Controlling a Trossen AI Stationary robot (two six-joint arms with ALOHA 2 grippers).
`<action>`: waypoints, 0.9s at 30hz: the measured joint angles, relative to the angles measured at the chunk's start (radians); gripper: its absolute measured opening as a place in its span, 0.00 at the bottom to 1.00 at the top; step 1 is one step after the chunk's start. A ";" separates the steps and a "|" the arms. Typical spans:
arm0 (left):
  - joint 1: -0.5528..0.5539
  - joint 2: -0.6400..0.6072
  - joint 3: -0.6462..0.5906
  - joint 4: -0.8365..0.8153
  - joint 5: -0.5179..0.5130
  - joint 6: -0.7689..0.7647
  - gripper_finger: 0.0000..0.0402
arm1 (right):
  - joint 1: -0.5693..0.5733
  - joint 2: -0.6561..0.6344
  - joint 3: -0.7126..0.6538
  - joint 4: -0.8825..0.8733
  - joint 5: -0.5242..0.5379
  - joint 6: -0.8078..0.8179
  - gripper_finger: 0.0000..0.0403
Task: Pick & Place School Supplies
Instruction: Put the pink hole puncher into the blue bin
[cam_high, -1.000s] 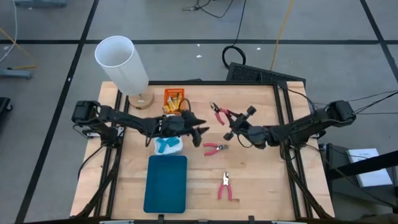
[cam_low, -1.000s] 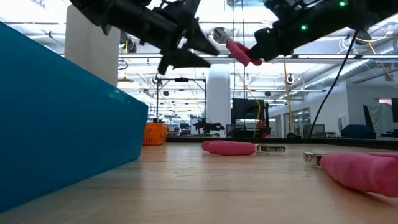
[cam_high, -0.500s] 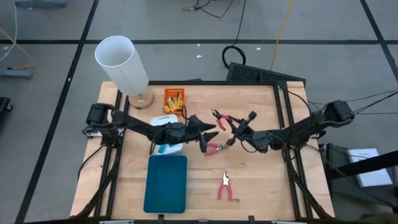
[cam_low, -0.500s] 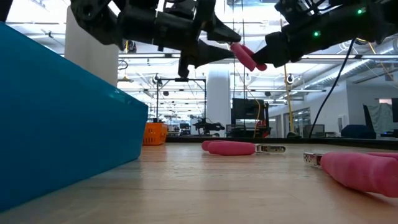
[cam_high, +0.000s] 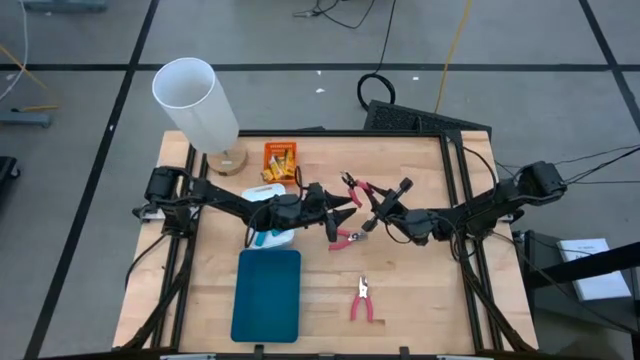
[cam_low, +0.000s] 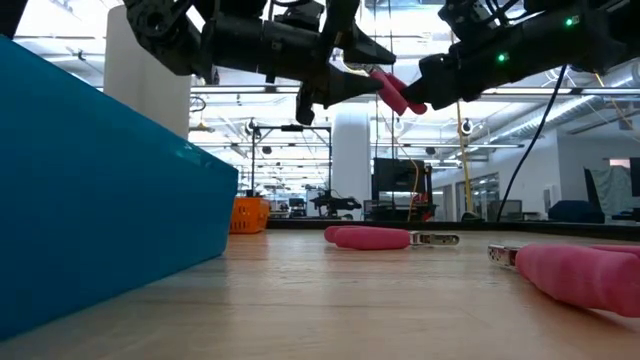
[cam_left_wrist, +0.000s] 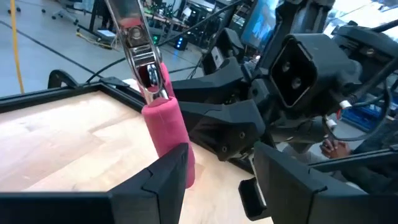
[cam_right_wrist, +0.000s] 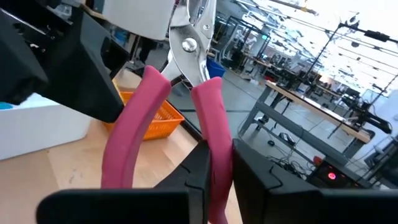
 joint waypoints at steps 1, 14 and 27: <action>0.005 0.000 0.000 -0.002 0.001 -0.006 0.48 | 0.000 0.000 0.000 -0.002 0.002 0.000 0.09; 0.018 0.000 0.000 -0.010 -0.022 0.050 0.48 | 0.043 -0.005 0.002 0.040 0.046 -0.053 0.09; 0.025 0.000 0.001 -0.009 0.028 -0.012 0.48 | 0.037 -0.005 0.002 0.065 0.003 -0.023 0.09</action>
